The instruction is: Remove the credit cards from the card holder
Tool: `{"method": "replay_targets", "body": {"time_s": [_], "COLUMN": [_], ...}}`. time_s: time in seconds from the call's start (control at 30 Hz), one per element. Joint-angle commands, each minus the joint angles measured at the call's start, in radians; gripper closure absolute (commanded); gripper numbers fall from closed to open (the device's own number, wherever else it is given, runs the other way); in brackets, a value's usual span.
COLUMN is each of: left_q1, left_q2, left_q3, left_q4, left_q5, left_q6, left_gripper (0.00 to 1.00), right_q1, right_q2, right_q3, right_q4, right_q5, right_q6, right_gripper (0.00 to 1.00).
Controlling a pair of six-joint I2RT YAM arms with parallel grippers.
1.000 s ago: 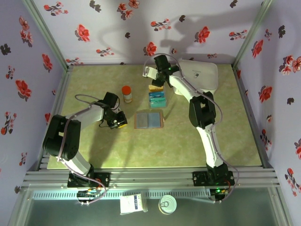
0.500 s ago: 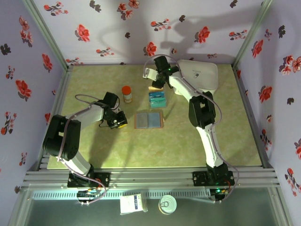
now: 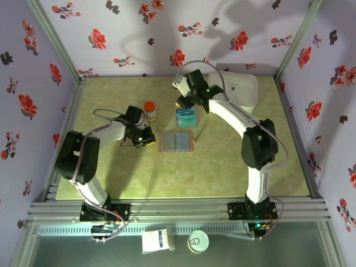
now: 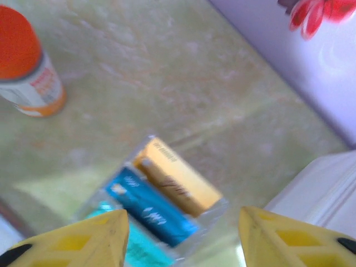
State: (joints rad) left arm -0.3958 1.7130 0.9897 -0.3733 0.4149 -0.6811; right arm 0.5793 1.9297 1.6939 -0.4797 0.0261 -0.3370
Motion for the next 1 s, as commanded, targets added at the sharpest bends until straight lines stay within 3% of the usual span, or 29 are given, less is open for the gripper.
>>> {"method": "replay_targets", "body": {"time_s": [0.0,0.33,0.53,0.97], "left_q1": [-0.022,-0.075,-0.083,-0.081], "left_q2": [0.039,0.069,0.083,0.111], "left_q3": [0.038,0.033,0.018,0.035], "left_q4": [0.042,0.039,0.057,-0.007], "left_q5": [0.034,-0.014,-0.011,-0.064], "left_q6": [-0.019,-0.032,-0.039,-0.006], "left_gripper": [0.93,0.97,1.0,1.0], "right_q1": [0.023,0.059,0.082,0.1], "right_q2": [-0.061,-0.141,-0.087,0.017], "right_q3": [-0.116,-0.438,-0.481,-0.429], "right_q4": [0.045,0.203,0.254,0.254], "right_q5": [-0.025,-0.305,-0.438,-0.486], "right_q6": [0.38,0.93,1.007,1.048], "right_gripper": [0.51,0.65,0.69,0.78]}}
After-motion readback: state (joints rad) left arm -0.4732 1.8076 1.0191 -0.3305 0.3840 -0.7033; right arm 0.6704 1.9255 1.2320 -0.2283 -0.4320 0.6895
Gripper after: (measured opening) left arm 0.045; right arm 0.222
